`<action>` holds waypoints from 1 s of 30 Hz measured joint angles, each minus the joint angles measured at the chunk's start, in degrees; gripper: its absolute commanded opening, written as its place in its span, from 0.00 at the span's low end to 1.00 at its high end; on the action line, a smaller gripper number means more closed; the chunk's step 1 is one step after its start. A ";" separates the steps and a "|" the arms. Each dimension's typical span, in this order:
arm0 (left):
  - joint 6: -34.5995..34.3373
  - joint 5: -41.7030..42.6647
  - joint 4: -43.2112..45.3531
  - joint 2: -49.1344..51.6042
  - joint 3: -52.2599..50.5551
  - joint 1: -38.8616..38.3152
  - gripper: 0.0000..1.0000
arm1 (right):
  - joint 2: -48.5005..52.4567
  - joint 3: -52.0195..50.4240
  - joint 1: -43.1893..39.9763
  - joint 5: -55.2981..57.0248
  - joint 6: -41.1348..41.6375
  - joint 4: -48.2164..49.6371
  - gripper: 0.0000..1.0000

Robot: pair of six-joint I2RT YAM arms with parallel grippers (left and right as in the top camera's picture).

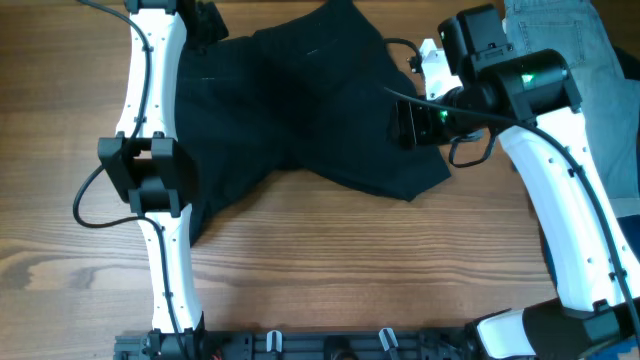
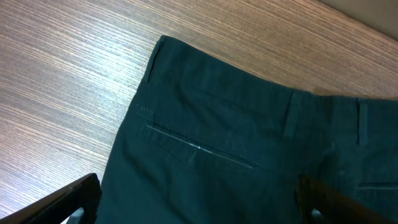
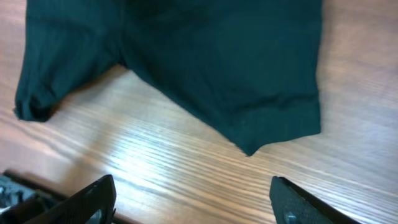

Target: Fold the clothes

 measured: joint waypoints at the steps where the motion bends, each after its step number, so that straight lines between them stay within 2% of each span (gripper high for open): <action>1: 0.00 0.02 0.00 0.00 0.00 -0.04 1.00 | 0.00 -1.95 0.02 -0.85 0.09 0.70 0.62; 5: 0.00 0.26 -0.20 0.00 0.00 -0.04 1.00 | 0.13 -11.32 1.27 -2.49 -0.35 5.27 0.78; 8: 0.00 0.28 -0.20 -0.07 0.00 -0.04 1.00 | 0.90 -18.05 5.38 -2.93 -0.28 8.44 0.80; 13: 0.00 0.39 -0.68 -2.97 0.00 -0.04 1.00 | 5.84 -19.71 15.23 -2.86 1.29 12.22 0.79; 16: 0.02 0.42 -2.40 -7.19 0.00 -0.02 1.00 | 8.96 -19.71 17.68 -2.91 3.61 14.01 0.79; 18: 0.00 0.35 -4.44 -10.14 0.15 -0.02 1.00 | 10.45 -19.74 16.46 -3.13 4.52 14.80 0.77; 19: 0.00 0.15 -5.90 -11.58 0.31 -0.02 1.00 | 11.08 -19.74 15.30 -3.37 4.72 14.91 0.75; 21: 0.00 -0.02 -7.69 -12.68 0.59 0.07 1.00 | 11.93 -19.71 12.24 -4.48 4.90 14.91 0.64; 23: 0.00 -0.04 -9.07 -12.96 0.63 0.37 1.00 | 12.17 -19.74 6.99 -6.34 4.59 14.93 0.62; 25: -0.02 -0.07 -9.79 -12.96 0.63 0.52 1.00 | 12.17 -19.74 3.34 -6.88 4.07 14.69 0.69; 27: 0.00 -0.04 -9.86 -13.07 0.63 0.63 1.00 | 12.17 -19.74 0.55 -7.37 3.56 14.60 0.84; 30: 0.00 0.26 -9.97 -13.27 0.63 0.74 1.00 | 12.55 -19.91 -0.55 -7.76 3.13 14.45 0.93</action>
